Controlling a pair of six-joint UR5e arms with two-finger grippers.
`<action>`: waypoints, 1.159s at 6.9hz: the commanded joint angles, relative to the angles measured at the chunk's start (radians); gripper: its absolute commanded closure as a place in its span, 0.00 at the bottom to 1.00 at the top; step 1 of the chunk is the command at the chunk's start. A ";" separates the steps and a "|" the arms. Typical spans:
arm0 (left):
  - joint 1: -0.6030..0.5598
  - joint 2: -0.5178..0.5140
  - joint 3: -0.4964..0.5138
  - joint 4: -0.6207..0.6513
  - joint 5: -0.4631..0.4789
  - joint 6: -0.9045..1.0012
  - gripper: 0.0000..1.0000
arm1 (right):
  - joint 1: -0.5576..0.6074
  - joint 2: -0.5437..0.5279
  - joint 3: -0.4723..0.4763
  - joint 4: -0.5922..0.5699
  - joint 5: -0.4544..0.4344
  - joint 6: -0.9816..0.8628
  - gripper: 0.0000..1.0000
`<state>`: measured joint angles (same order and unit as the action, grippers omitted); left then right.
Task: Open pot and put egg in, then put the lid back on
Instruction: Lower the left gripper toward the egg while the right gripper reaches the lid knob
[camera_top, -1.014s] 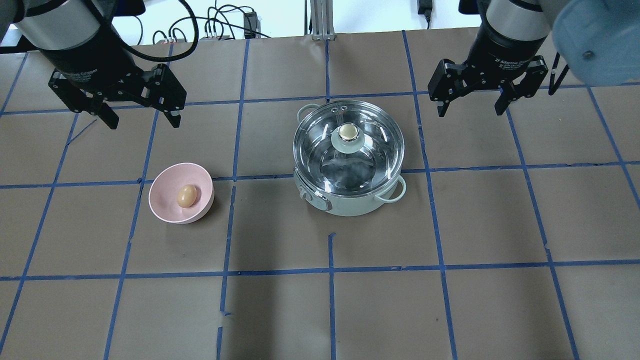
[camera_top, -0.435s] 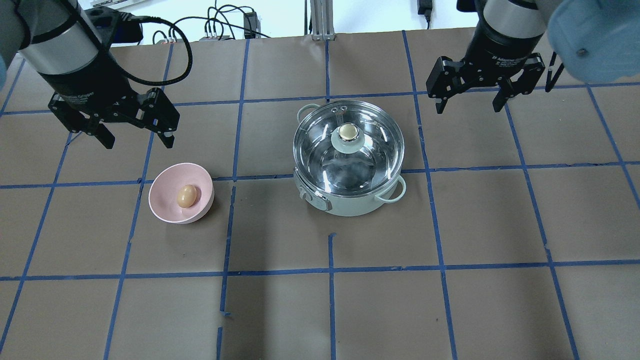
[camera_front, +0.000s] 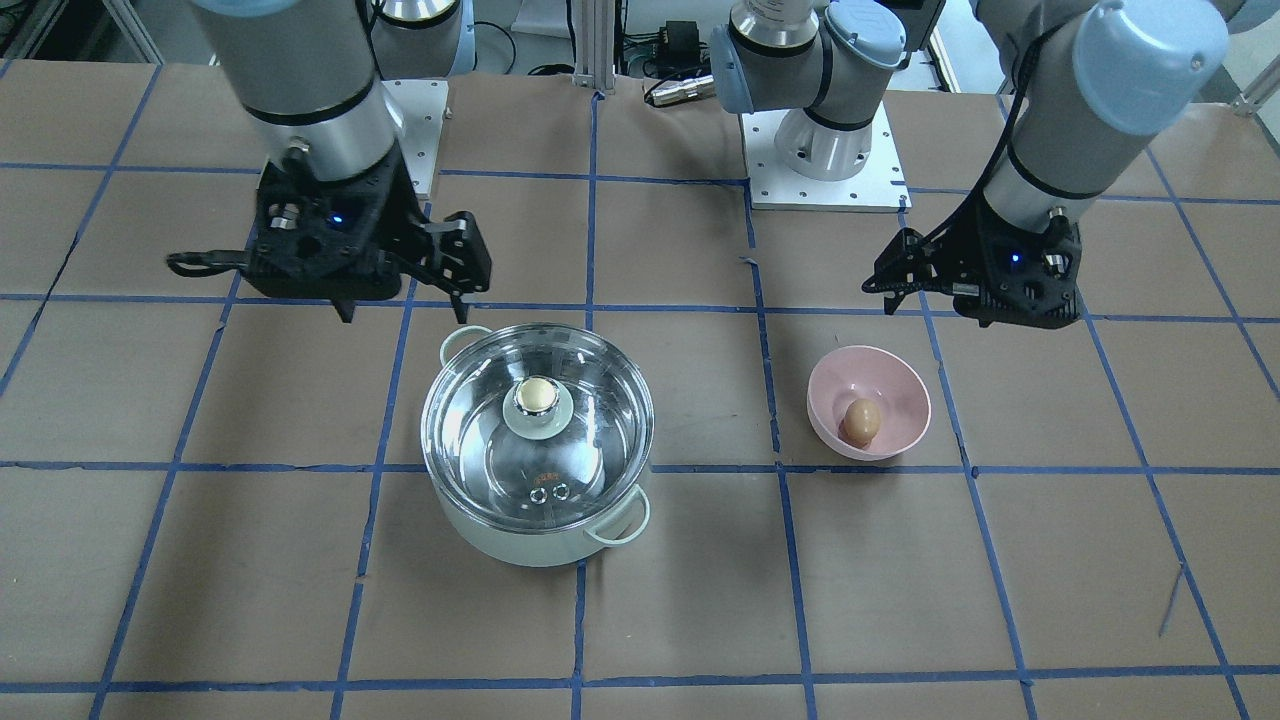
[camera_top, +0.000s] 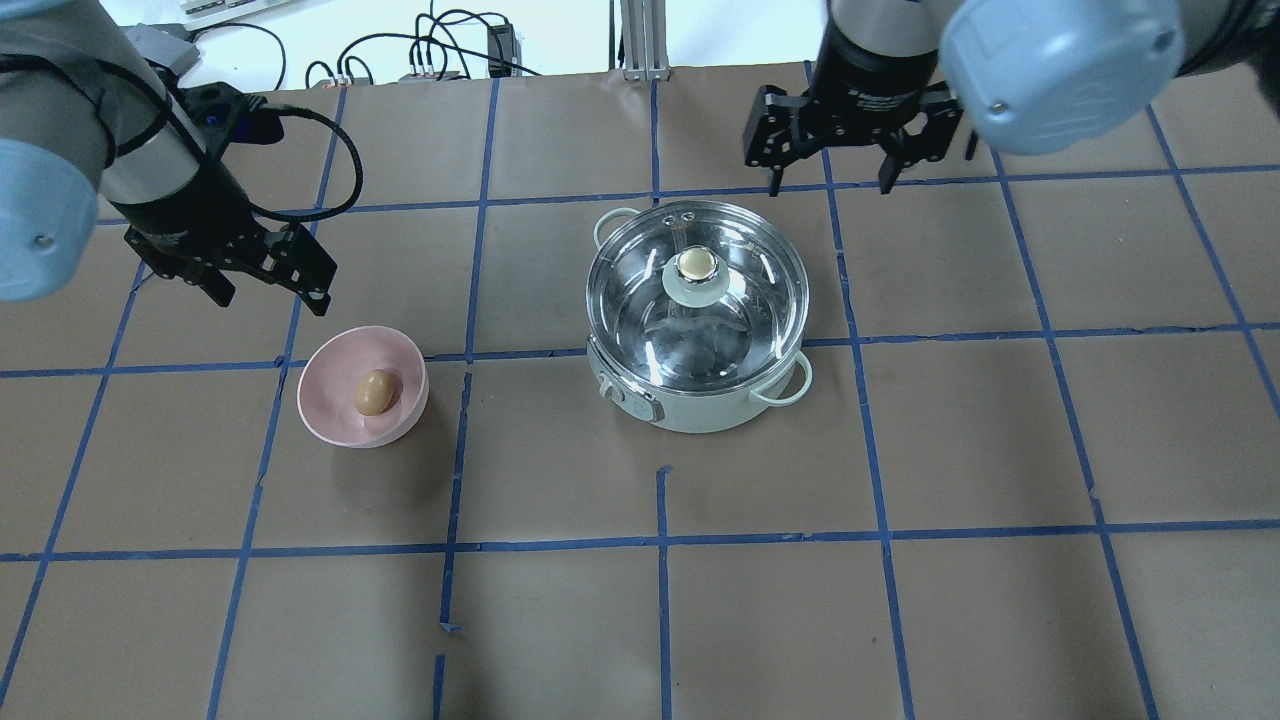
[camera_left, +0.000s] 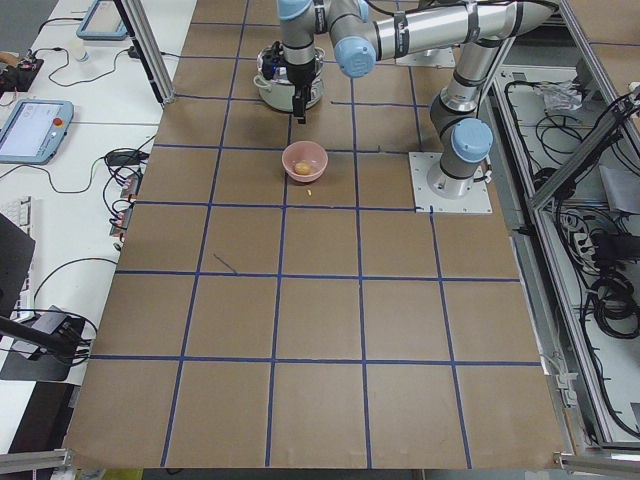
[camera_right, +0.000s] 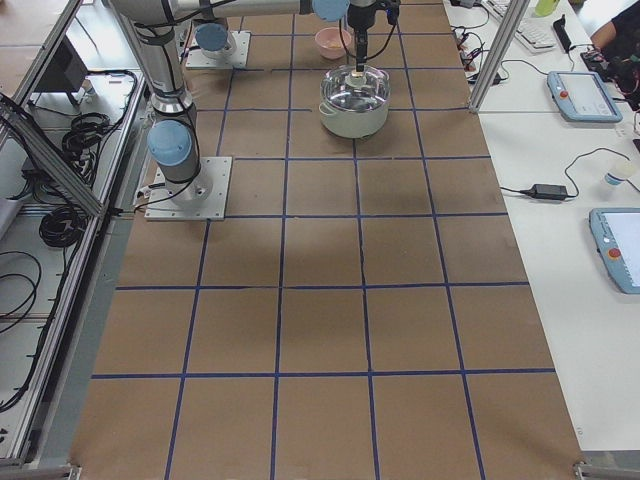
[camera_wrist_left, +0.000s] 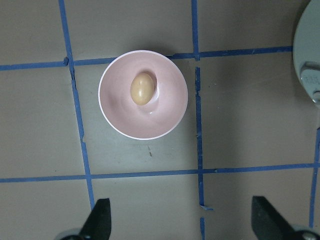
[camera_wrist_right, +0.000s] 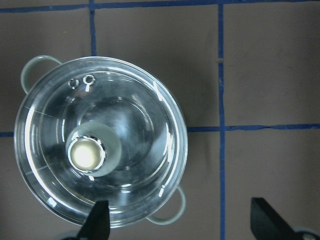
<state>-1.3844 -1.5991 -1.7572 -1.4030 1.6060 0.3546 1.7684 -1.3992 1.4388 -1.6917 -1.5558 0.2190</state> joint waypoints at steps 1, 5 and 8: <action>0.013 -0.047 -0.118 0.145 0.000 0.050 0.00 | 0.085 0.106 0.000 -0.109 0.002 0.100 0.00; 0.016 -0.124 -0.266 0.398 -0.001 0.060 0.00 | 0.088 0.146 0.132 -0.278 0.003 0.098 0.04; 0.016 -0.131 -0.318 0.469 -0.001 0.064 0.00 | 0.123 0.154 0.131 -0.279 0.005 0.124 0.11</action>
<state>-1.3683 -1.7273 -2.0610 -0.9553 1.6045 0.4180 1.8717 -1.2488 1.5690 -1.9689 -1.5512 0.3321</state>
